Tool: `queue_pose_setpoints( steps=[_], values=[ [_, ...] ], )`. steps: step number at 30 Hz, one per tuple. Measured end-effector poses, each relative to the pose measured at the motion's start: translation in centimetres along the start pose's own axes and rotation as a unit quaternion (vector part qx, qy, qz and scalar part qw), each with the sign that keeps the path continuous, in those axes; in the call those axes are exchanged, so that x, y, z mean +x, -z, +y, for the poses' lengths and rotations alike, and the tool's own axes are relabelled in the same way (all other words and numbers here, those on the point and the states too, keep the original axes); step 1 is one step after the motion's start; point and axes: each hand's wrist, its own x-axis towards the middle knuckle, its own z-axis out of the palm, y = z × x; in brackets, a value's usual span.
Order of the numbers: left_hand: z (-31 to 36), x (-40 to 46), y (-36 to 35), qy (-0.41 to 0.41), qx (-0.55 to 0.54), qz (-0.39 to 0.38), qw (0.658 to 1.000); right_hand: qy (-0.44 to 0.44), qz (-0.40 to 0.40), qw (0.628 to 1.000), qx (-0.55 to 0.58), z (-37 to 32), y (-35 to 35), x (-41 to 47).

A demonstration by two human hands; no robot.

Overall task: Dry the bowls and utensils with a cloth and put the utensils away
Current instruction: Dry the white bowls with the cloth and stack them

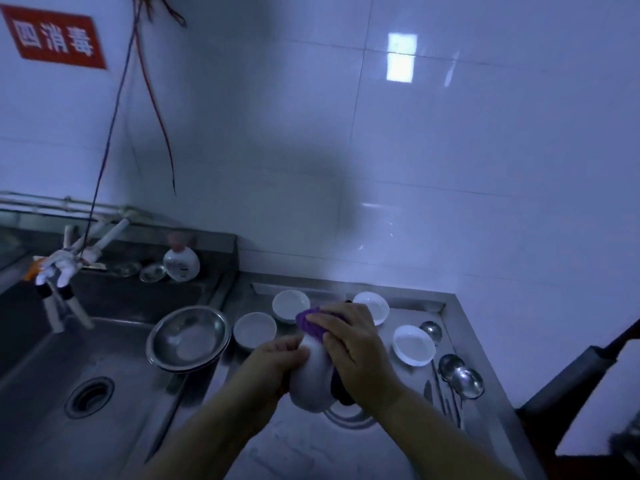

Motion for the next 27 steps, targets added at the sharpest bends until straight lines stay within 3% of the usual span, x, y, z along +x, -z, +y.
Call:
queue_pose_setpoints(
  steps=[3,5,7,11,16,20,24,27],
  values=[
    [-0.4,0.1,-0.2,0.004,0.026,0.029,0.999,0.061,-0.025,0.998,-0.021,0.8,-0.6,0.2],
    [-0.5,-0.2,0.1,0.0,0.043,0.045,0.998,0.042,-0.032,0.997,0.049,1.1,-1.2,0.4],
    [-0.7,-0.6,0.8,-0.007,0.051,0.061,0.997,-0.032,-0.05,0.985,0.163,1.2,-2.0,0.7],
    [-1.5,-1.4,2.7,-0.016,0.044,0.095,0.994,-0.224,-0.089,0.912,0.333,1.4,-4.1,0.5],
    [-2.1,-1.8,5.7,-0.019,0.055,0.094,0.994,-0.294,-0.152,0.884,0.329,2.1,-7.1,-1.4],
    [-2.8,-0.6,8.7,-0.019,0.121,0.132,0.984,-0.282,-0.194,0.91,0.233,2.5,-8.9,-1.3],
    [-2.0,1.2,13.4,-0.062,0.295,0.198,0.933,-0.306,-0.164,0.92,0.183,2.7,-10.3,-1.5],
    [-1.1,3.4,17.5,-0.075,0.479,0.246,0.839,-0.335,-0.139,0.92,0.152,2.8,-11.4,-1.6]
  ],
)
